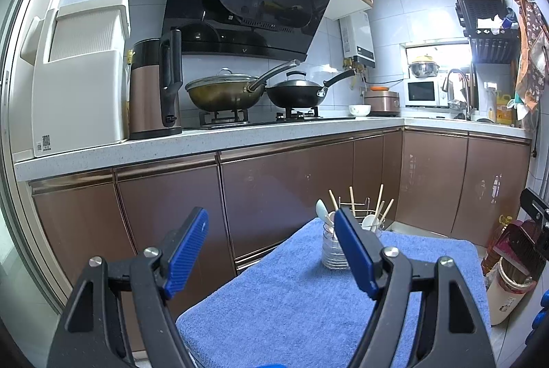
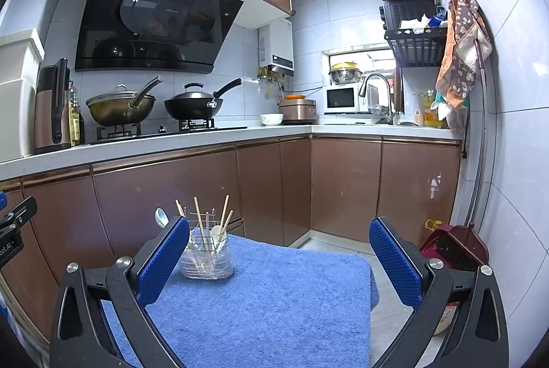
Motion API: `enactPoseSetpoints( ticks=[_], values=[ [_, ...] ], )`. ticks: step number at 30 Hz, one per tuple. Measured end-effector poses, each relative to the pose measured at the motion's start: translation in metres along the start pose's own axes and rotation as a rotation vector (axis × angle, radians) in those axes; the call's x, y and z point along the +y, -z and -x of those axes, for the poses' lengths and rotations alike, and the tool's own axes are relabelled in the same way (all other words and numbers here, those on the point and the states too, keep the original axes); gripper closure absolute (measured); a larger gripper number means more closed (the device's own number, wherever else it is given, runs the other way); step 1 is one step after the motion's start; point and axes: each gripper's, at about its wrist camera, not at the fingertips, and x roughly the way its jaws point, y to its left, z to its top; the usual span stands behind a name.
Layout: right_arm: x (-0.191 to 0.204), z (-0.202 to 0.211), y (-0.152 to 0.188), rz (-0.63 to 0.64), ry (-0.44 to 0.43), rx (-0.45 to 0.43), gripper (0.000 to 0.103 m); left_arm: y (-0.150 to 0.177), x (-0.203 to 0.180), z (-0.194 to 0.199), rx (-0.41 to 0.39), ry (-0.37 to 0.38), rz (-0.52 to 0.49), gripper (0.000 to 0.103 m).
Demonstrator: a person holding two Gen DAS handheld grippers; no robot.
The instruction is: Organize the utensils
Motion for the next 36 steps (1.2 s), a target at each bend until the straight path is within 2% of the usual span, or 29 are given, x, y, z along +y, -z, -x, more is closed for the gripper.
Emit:
enactPoseSetpoints(
  ticks=[36],
  values=[
    [0.0071, 0.0029, 0.0015, 0.034, 0.016, -0.005, 0.000, 0.0068, 0.0057, -0.0034, 0.002, -0.014, 0.017, 0.029]
  ],
)
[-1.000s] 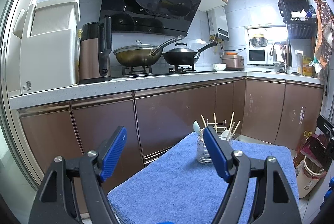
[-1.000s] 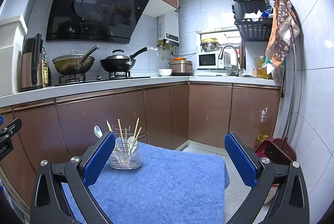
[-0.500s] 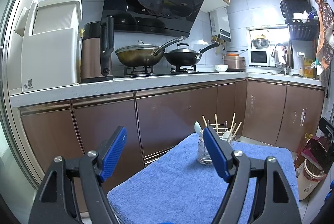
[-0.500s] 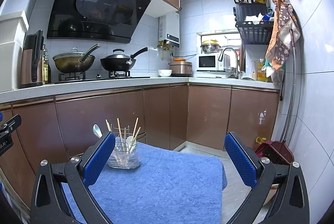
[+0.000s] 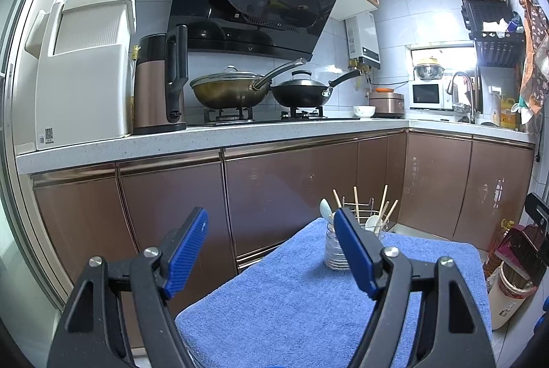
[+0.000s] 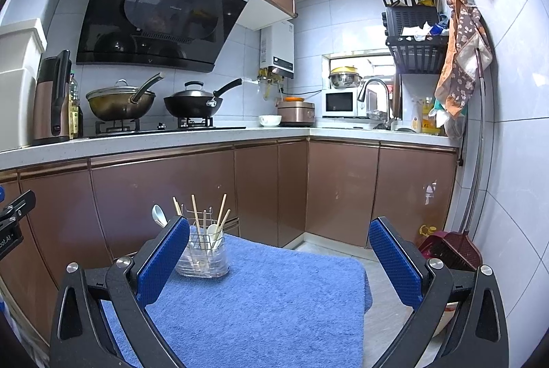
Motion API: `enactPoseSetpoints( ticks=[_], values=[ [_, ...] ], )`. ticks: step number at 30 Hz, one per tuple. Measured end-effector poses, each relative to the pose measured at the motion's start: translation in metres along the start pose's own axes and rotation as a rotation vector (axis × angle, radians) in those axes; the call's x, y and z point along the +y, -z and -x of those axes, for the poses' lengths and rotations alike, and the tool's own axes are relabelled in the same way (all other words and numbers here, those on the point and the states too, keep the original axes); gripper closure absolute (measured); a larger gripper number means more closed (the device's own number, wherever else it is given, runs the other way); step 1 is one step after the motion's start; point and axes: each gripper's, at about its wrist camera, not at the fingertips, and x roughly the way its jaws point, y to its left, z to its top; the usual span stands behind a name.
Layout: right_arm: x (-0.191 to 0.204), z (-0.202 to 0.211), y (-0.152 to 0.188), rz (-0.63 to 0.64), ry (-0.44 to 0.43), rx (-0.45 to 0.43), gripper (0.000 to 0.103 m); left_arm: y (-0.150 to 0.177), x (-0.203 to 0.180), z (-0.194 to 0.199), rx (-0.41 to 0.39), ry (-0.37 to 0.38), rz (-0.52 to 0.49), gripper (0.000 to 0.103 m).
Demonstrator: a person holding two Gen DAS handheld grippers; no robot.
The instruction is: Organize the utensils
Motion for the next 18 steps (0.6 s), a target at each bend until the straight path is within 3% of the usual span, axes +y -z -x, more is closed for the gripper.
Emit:
enactPoseSetpoints(
  ticks=[18],
  values=[
    [-0.0006, -0.0007, -0.0009, 0.006, -0.001, 0.002, 0.000, 0.0026, -0.0036, 0.0015, -0.006, -0.003, -0.001, 0.029]
  ],
)
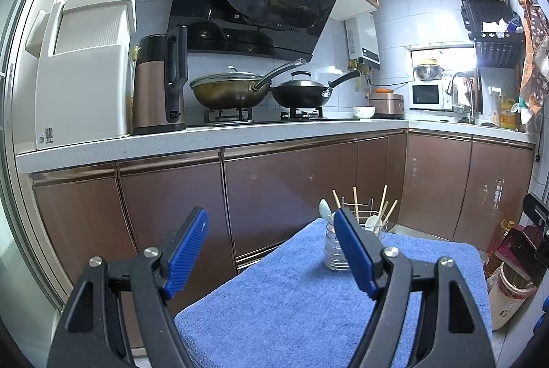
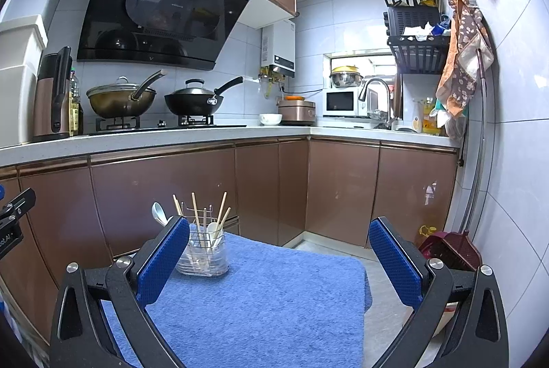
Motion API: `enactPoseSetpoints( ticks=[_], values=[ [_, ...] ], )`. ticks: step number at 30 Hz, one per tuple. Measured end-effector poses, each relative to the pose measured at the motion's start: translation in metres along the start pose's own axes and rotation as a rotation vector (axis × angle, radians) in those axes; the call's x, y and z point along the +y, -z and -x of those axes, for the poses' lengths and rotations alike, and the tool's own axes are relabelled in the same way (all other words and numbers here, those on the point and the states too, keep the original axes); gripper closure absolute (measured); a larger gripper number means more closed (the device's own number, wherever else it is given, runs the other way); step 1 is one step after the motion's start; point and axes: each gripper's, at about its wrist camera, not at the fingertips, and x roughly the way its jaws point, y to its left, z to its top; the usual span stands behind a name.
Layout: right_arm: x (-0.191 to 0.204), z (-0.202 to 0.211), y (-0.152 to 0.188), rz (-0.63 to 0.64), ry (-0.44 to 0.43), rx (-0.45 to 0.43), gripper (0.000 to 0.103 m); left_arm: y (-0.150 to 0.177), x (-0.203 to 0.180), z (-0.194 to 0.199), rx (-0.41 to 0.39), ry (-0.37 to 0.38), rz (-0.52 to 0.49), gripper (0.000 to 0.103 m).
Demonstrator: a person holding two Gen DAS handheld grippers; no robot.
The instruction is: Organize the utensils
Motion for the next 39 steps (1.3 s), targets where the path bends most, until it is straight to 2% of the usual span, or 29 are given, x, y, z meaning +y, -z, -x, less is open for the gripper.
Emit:
enactPoseSetpoints(
  ticks=[39],
  values=[
    [-0.0001, -0.0059, 0.0068, 0.007, 0.004, 0.013, 0.000, 0.0021, 0.0003, 0.0032, 0.011, -0.005, 0.023, 0.029]
  ],
)
